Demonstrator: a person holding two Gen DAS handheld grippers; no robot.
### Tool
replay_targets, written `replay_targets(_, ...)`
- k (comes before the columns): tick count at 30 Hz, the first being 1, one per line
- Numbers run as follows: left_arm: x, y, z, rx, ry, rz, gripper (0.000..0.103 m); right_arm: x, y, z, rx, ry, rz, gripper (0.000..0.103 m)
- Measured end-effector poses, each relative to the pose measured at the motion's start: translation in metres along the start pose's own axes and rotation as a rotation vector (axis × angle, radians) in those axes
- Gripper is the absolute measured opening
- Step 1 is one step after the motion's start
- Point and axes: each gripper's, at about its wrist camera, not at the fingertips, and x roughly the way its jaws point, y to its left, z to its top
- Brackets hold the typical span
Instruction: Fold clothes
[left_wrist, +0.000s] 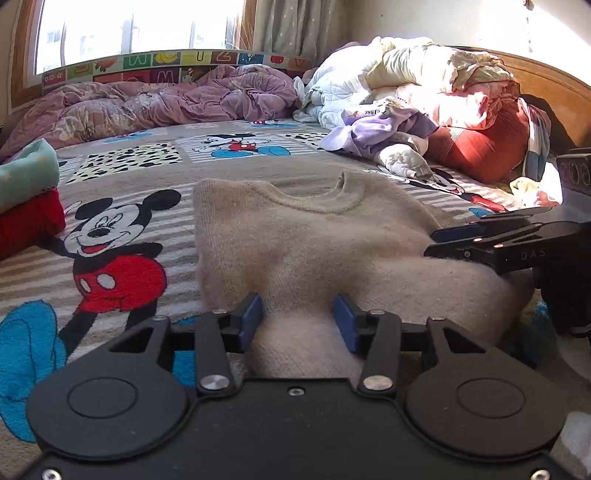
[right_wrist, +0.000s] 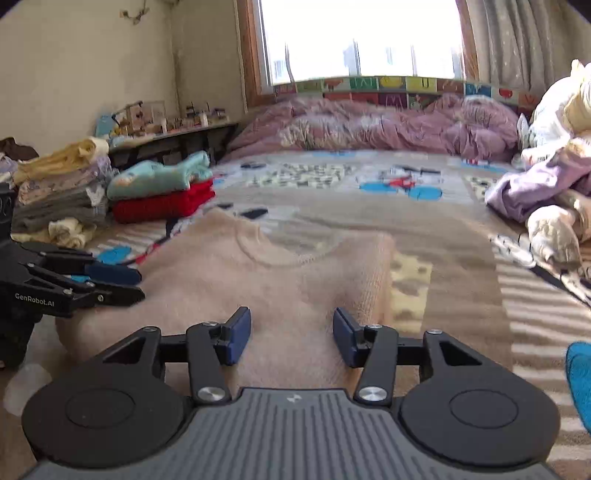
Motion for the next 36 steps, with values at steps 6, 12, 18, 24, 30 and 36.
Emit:
replay_targets(6,-0.03,-0.008,0.012,0.039,-0.067,-0.029,0.042,-0.026,0.018,0.0,-0.065,-0.104,0.0,0.046)
replay_targets(12,-0.023,-0.024,0.003,0.086,0.031,-0.105,0.041,-0.042,0.032,0.001,-0.146,-0.128,0.058,0.046)
replay_targets(18,-0.019,-0.035,-0.006,0.101,0.046,-0.016,0.046,-0.02,0.03,-0.017,-0.136,-0.038,0.03,0.046)
replay_targets(24,-0.033,-0.042,-0.009,0.065,0.046,0.032,0.046,-0.027,0.036,-0.017,-0.12,-0.044,0.01,0.048)
replay_targets(30,-0.075,-0.015,-0.005,-0.176,0.052,-0.023,0.047,-0.066,0.003,-0.019,0.119,-0.112,-0.074,0.076)
replay_targets(36,-0.067,0.033,-0.012,-0.596,0.036,-0.037,0.072,-0.055,-0.048,-0.04,0.577,-0.063,0.091,0.086)
